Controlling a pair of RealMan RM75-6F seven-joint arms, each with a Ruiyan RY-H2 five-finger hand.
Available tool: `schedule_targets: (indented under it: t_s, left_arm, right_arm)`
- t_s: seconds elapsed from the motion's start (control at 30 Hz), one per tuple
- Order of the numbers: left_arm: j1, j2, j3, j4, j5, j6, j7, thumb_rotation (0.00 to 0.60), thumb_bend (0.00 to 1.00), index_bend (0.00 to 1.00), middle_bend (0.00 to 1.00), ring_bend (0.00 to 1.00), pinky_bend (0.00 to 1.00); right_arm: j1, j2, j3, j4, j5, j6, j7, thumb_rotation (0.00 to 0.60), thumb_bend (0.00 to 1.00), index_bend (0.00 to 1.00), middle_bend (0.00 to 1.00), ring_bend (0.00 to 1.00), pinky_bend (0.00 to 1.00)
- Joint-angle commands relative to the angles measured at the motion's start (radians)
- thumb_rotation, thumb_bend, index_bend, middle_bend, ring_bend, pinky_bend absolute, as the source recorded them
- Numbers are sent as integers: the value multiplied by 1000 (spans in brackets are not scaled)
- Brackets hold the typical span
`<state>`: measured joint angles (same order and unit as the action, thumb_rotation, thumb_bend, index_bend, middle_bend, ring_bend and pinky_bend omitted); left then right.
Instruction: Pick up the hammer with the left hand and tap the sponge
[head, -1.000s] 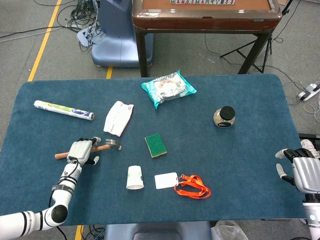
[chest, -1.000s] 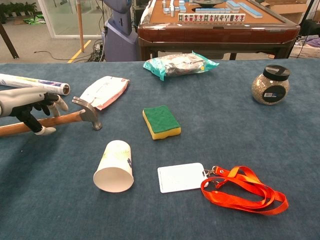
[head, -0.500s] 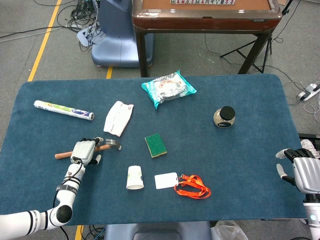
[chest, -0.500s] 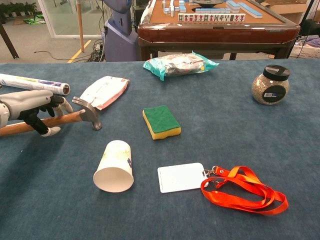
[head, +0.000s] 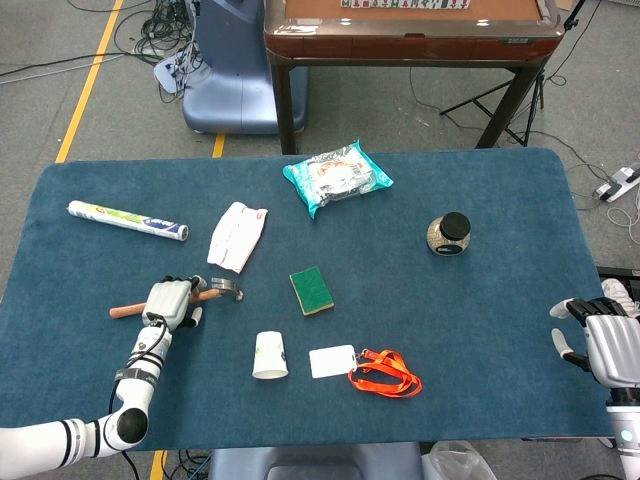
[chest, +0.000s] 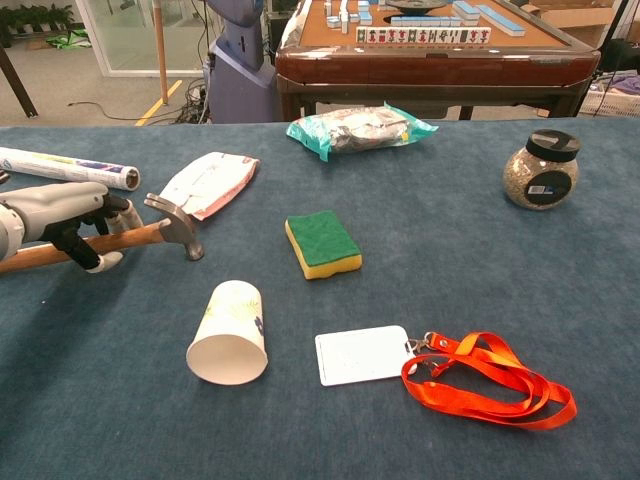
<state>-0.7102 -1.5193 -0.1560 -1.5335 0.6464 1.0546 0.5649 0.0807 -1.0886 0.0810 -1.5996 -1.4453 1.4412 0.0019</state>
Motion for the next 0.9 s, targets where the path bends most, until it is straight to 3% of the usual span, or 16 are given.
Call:
schedule_targets:
  t_s: [0.03, 0.9]
  left_arm:
    - [-2, -3, 0, 5, -3, -1, 2, 600, 423, 305, 375, 282, 154]
    - [-6, -21, -2, 24, -9, 6, 15, 600, 481, 405, 490, 369, 173]
  right_arm:
    - [0, 1, 0, 0, 1, -1, 1, 600, 368, 457, 450, 393, 288]
    - [4, 9, -7, -2, -5, -12, 14, 600, 368, 457, 450, 393, 288]
